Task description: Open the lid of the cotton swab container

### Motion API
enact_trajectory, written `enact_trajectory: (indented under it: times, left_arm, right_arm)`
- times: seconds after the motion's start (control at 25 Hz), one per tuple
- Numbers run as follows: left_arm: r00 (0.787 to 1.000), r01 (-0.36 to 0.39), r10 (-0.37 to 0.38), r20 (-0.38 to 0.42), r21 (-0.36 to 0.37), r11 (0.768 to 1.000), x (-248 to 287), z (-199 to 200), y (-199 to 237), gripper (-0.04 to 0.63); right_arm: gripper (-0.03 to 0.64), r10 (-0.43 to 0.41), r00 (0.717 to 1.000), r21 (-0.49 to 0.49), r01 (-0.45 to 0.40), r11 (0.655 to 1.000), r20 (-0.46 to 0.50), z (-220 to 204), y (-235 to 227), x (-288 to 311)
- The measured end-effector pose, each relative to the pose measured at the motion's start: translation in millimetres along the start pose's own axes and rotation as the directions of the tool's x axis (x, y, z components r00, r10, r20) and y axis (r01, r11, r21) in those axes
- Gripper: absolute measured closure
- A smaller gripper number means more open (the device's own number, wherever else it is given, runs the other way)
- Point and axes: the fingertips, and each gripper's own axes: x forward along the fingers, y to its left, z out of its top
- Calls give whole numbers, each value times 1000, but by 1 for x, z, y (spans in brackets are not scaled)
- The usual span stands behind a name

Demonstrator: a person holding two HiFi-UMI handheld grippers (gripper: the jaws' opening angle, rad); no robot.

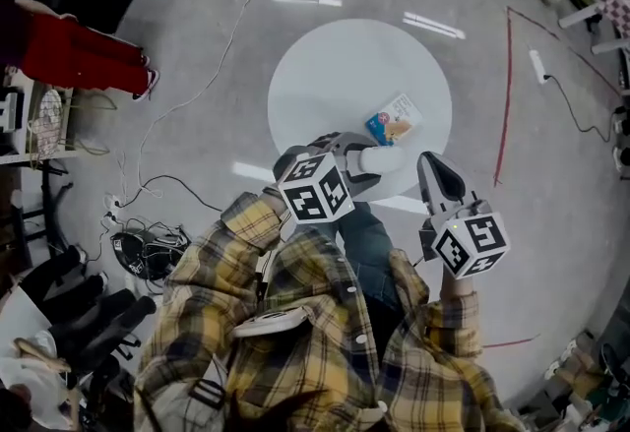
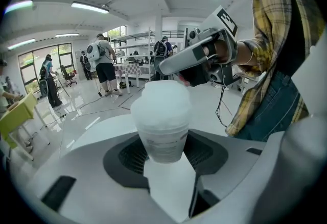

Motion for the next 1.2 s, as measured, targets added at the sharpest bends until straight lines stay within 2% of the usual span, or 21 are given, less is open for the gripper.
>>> enact_trajectory:
  times: [0.32,0.56,0.84,1.2]
  left_arm:
    - [999,4,-4,53,1,1000,-39,52,-3,373]
    - [998,-4,4,63,13,1000,-62,76,-12,373]
    - [996,33,-34,83,17,999,-79,96,-26,373]
    - [996,61,-63,63,36,997,-82,105,-35,373]
  right_arm:
    - [600,53,995,-79,-46,996,89,49,17,-16]
    - [600,96,986,-128,-78,989,138,74,28,-28]
    - [600,122,979,-167,-94,981,164,88,35,-38]
    - [600,128,975,-169,-97,981,179,92,36,-47]
